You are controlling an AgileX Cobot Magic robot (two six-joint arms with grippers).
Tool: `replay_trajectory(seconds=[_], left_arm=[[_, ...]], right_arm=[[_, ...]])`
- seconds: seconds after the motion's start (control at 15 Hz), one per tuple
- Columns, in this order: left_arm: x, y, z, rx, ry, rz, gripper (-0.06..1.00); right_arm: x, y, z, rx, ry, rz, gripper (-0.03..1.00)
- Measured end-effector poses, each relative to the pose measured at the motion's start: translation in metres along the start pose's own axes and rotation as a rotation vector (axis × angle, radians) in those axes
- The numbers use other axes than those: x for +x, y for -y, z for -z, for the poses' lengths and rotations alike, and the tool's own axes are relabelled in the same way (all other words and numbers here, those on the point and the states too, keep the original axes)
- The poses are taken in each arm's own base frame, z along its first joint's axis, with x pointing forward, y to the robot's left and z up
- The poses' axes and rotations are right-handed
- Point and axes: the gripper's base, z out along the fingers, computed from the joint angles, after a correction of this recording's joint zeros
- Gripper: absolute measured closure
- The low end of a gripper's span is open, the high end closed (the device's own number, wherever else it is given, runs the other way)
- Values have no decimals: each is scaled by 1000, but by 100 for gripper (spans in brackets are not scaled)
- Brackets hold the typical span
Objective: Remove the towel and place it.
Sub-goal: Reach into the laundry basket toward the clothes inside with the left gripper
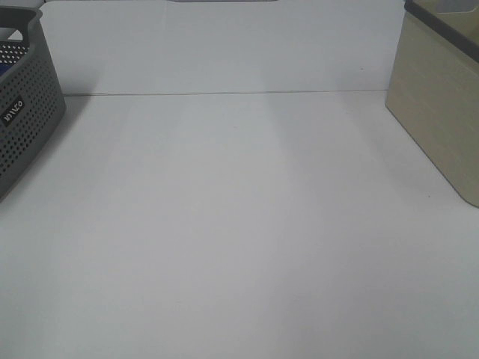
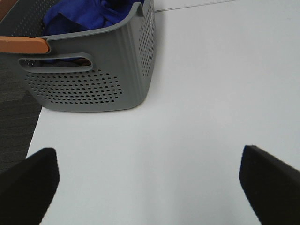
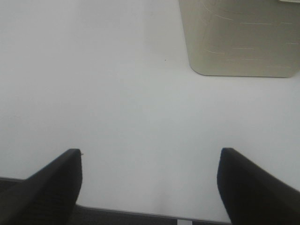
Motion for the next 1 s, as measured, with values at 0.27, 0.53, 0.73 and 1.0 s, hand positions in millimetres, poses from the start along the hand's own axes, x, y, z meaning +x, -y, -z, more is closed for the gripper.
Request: replay_trajectory(seconds=[0.27,0.53,0.73,1.0], left_arm=[[0,2,0,25,3,-38,-5],[-12,0,8,15,-2,-137,-5],[-63,-2,-3,97,-205,-276,-5],[-140,-9,-37,159,-290,-563,-5]], right_arm=[[0,0,0,0,0,0,19],[0,0,0,0,0,0,19],[0,0,0,0,0,0,19],[0,0,0,0,0,0,19]])
